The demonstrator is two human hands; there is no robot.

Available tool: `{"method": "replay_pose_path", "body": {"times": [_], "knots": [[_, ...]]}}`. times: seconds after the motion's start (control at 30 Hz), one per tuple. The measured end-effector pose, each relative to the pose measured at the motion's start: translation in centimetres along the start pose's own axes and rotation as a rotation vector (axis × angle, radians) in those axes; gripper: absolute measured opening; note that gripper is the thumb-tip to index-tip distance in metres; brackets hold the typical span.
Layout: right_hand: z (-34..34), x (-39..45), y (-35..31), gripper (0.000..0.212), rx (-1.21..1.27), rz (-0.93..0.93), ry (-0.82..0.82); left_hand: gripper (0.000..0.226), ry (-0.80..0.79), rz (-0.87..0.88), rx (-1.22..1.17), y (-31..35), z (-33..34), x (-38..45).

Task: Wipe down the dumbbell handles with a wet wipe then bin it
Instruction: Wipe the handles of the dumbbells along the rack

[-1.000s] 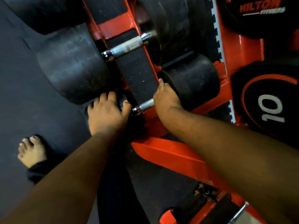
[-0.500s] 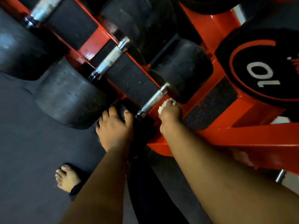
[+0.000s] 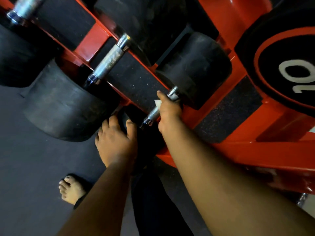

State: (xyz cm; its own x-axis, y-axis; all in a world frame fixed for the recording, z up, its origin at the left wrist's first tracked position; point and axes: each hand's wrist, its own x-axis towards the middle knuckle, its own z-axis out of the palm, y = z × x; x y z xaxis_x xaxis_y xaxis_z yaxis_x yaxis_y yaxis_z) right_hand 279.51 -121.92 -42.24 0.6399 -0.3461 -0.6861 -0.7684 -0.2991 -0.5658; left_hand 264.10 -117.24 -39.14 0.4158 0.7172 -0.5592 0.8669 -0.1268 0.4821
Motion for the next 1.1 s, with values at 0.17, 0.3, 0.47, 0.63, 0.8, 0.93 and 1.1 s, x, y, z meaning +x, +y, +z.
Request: {"method": "replay_pose_path", "body": {"times": [0.17,0.3,0.47,0.63,0.8,0.93,1.1], "knots": [[1.3,0.0,-1.0,0.027,-0.033,0.041,-0.028,0.07,0.0,0.002,0.016,-0.2,0.2,0.0],[-0.9,1.9,-0.6,0.019,0.074,0.077,-0.222,0.066,0.002,0.007,0.017,-0.2,0.2,0.0],[-0.4,0.4,0.7,0.018,0.03,0.039,-0.077,0.065,0.013,0.006,0.008,-0.2,0.3,0.0],[0.6,1.0,-1.0,0.02,0.043,0.141,-0.126,0.067,0.003,-0.002,0.009,-0.3,0.4,0.1],[-0.5,1.3,-0.3,0.009,0.184,0.065,-0.189,0.067,-0.002,-0.004,0.008,-0.2,0.3,0.0],[0.2,-0.9,-0.8,0.019,-0.067,0.13,-0.03,0.066,-0.007,-0.004,0.013,-0.2,0.3,0.0],[-0.7,-0.9,1.0,0.056,-0.264,0.092,-0.087,0.068,-0.004,-0.005,0.017,-0.3,0.3,0.0]]}}
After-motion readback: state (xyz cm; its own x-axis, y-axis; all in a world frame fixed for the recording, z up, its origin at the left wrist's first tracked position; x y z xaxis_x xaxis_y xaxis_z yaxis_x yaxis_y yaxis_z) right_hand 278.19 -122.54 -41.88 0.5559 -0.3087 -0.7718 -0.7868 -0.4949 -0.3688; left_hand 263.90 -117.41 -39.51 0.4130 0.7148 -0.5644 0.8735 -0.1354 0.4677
